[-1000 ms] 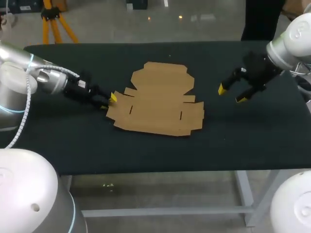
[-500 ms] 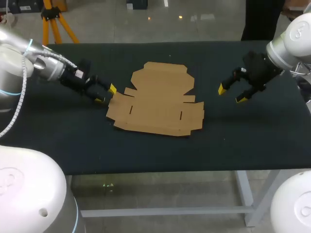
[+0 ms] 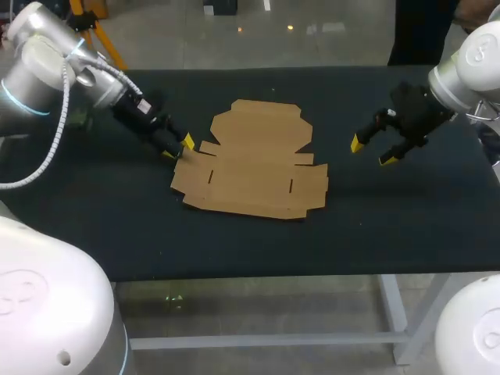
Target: Assemble the packaging by folding the flat box into shape, placing the metal phone stand inside, and closing the box properly
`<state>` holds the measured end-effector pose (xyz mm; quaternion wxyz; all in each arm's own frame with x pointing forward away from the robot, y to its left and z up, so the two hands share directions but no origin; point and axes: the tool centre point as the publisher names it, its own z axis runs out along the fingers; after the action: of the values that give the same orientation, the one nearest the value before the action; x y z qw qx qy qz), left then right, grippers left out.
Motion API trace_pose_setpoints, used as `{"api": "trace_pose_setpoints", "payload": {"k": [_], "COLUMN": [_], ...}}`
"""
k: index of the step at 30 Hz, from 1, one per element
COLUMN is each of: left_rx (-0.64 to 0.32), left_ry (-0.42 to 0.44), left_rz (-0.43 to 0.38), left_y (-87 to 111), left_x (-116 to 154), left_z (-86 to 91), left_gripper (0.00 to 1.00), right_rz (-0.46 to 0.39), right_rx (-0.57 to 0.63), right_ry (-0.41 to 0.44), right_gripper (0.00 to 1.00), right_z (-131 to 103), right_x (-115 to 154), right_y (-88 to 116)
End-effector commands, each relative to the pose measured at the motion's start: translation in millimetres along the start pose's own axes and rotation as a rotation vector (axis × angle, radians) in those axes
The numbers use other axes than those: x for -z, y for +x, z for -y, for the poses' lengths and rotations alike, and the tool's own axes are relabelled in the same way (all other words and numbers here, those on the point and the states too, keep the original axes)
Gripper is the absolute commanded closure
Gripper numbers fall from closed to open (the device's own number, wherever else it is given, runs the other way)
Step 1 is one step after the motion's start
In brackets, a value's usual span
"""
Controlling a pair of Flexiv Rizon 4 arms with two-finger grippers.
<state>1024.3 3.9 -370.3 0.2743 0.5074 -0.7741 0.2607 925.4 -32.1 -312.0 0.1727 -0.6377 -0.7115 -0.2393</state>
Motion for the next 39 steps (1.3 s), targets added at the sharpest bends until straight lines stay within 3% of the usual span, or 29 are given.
{"api": "trace_pose_setpoints", "payload": {"k": [1, 3, 8, 13, 17, 21, 27, 39], "left_rx": [0.003, 0.006, 0.015, 0.030, 0.046, 0.078, 0.119, 0.176], "left_ry": [-0.279, -0.288, -0.309, -0.286, -0.210, -0.094, 0.078, 0.187], "left_rz": [0.009, 0.015, 0.025, 0.025, 0.011, 0.010, -0.054, -0.104], "left_y": [-0.4, -0.6, -2.3, -3.1, -1.1, 3.7, 12.2, 20.7], "left_x": [-2.7, -4.8, -12.2, -17.8, -18.6, -18.4, -10.2, -5.5], "left_z": [2.7, 0.5, -4.8, -9.3, -15.8, -23.6, -34.0, -51.3], "left_gripper": [0.64, 0.69, 1.00, 1.00, 1.00, 1.00, 1.00, 1.00], "right_rz": [-0.001, -0.001, -0.001, -0.001, -0.001, -0.001, -0.001, -0.001], "right_rx": [0.000, 0.000, 0.000, 0.000, 0.000, 0.000, 0.000, 0.000], "right_ry": [0.005, 0.005, 0.005, 0.005, 0.005, 0.005, 0.005, 0.005], "right_gripper": [0.00, 0.00, 0.00, 0.00, 0.00, 0.00, 0.00, 0.00], "right_z": [-0.5, -0.5, -0.5, -0.5, -0.5, -0.5, -0.5, -0.5], "right_x": [1.1, 1.1, 1.1, 1.1, 1.1, 1.1, 1.1, 1.1], "right_y": [0.2, 0.2, 0.2, 0.2, 0.2, 0.2, 0.2, 0.2]}}
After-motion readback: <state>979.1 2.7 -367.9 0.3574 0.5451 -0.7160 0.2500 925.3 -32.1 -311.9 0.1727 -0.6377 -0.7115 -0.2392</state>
